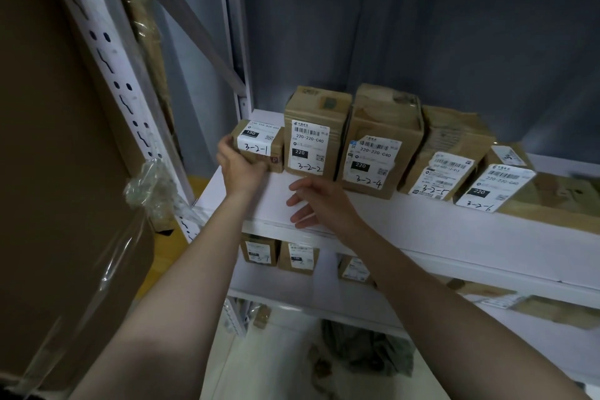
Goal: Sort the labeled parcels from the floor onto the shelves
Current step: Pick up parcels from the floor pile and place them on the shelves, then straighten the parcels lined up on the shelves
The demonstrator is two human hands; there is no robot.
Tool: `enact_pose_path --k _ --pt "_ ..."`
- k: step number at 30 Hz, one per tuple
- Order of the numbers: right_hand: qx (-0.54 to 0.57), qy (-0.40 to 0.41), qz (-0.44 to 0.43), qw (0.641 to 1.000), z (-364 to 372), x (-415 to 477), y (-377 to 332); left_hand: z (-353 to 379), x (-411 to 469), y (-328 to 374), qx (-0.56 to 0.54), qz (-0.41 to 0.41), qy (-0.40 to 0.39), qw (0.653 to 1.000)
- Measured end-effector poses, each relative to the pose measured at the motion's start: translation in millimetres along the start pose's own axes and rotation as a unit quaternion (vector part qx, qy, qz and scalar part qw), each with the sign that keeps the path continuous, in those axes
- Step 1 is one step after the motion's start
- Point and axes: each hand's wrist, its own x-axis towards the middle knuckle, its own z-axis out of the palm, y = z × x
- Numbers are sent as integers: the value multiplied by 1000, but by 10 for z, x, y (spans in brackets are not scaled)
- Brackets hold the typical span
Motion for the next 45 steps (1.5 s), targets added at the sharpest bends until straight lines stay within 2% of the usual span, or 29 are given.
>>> enact_pose_path --k 5,10,14,22,28,31,33,35,37,42,45 --pt "46 32 3 998 -90 -17 30 -48 157 -39 -60 -40 1 997" --pt "41 141 -55 988 -163 -6 108 -34 356 -48 -81 -82 -27 993" --pt "51 178 -66 980 -270 -12 102 14 392 -76 -77 -103 -21 992" --pt "56 195 -64 977 -478 -41 122 78 337 -63 -75 -108 -22 991" --pt "58 197 -69 976 -582 -108 90 128 185 -78 -48 -67 -17 996" --pt "80 185 -81 976 -756 -187 54 214 -52 71 -49 -42 27 998" --pt "96 169 -78 978 -930 -284 69 330 -297 209 -12 -23 39 999" --pt "104 168 -73 978 -1129 -398 115 514 -627 354 35 -22 11 999" --pt "111 188 -73 973 -1329 -511 172 733 -972 486 34 -23 -26 999" --pt "132 259 -81 953 -1857 -879 282 1207 -1629 773 -30 92 -147 984" --pt "146 308 -93 936 -2250 -1201 374 1540 -1935 1006 -58 123 -236 962"
